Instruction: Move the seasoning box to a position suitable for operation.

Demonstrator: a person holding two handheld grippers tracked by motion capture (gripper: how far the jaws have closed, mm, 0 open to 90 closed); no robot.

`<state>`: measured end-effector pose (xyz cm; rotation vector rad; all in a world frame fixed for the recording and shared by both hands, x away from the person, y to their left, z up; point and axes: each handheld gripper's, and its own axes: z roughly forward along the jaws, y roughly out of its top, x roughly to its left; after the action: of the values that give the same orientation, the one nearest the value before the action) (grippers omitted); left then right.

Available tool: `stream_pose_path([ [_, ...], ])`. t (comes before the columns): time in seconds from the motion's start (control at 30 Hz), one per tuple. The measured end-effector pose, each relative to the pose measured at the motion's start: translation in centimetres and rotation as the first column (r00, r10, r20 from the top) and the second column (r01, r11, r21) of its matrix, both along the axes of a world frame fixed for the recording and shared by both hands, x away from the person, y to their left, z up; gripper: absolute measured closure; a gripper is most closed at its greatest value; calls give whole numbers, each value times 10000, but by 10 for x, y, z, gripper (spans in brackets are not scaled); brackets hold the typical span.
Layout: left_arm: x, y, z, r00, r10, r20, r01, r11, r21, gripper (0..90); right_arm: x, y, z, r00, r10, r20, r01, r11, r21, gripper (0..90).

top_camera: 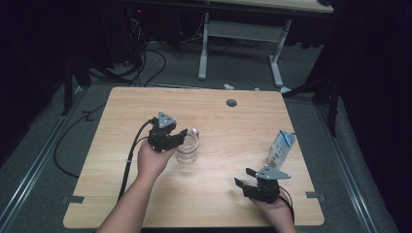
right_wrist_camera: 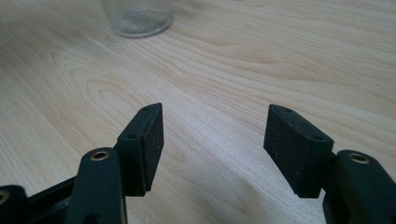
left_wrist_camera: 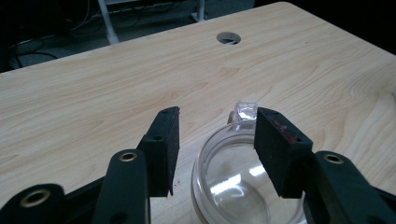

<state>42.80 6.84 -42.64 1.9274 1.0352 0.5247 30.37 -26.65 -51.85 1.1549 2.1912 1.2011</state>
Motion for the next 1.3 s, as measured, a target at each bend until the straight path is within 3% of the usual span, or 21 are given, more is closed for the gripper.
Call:
stream_pose_path([
  [0.2, 9, -6, -1, 9998, 75, -199, -76, 10000, -19, 542, 0, 0, 0, 10000, 37, -4, -37, 10000, 13, 379],
  [0.3, 13, -11, -1, 9997, 10, -246, -8, 10000, 65, 607, 0, 1, 0, 10000, 44, -30, -44, 10000, 15, 378],
  [0.4, 17, -14, 0, 9983, 14, -576, -27, 9997, -223, 672, 0, 1, 0, 10000, 68, -16, -68, 10000, 32, 378],
  [0.5, 19, -17, 0, 9981, 119, -602, -146, 9989, -440, 717, 0, 1, 0, 10000, 71, -10, -71, 10000, 16, 378],
  [0.77, 24, -34, 0, 9977, 153, -660, -106, 9974, 710, 898, -1, 1, 0, 10000, 74, -20, -74, 10000, 23, 378],
  [1.03, 29, -40, -7, 9959, 395, -820, -298, 9928, 1160, 900, -1, 2, 0, 9999, 145, 18, -145, 9999, -9, 378],
  [1.17, 29, -43, -9, 9988, 240, -437, -166, 9866, 1626, 900, -1, 3, 0, 9999, 141, -11, -141, 9999, -15, 378],
  [1.3, 29, -46, -11, 9992, 117, -381, -56, 9878, 1559, 900, -1, 4, -1, 9999, 166, -26, -166, 9998, -65, 378],
])
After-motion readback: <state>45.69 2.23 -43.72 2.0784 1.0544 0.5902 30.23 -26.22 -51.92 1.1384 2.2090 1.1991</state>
